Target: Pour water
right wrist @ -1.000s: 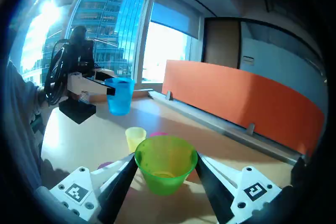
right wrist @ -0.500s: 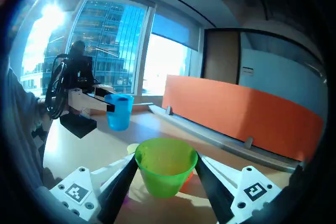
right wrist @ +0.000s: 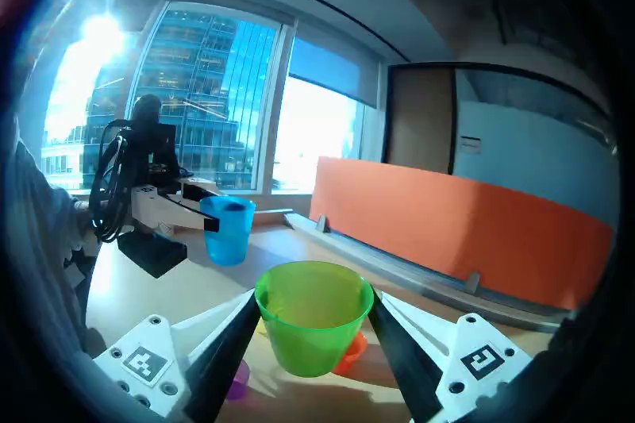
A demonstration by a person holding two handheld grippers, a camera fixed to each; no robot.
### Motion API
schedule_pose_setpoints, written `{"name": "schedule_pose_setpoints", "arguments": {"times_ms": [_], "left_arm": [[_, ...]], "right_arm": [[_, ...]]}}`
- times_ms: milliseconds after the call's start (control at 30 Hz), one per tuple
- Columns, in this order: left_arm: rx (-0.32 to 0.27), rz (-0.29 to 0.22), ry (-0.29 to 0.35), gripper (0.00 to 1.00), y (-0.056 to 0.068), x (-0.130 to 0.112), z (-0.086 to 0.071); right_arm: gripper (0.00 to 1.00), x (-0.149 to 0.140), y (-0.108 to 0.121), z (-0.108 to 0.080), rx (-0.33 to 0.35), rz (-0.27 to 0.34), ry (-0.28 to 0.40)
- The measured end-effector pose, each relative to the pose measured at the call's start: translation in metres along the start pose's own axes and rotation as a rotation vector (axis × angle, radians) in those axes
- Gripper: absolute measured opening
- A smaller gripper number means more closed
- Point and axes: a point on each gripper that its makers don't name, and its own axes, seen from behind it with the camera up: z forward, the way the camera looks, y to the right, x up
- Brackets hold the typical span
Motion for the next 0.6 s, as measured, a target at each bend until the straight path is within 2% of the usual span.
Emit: {"name": "schedule_pose_setpoints", "arguments": {"times_ms": [600], "left_arm": [[0.011,0.045,0.024,0.87,-0.002,0.012,-0.001]], "right_arm": [[0.92,0.006,-0.007,0.010,0.030,0.031,0.022]]}}
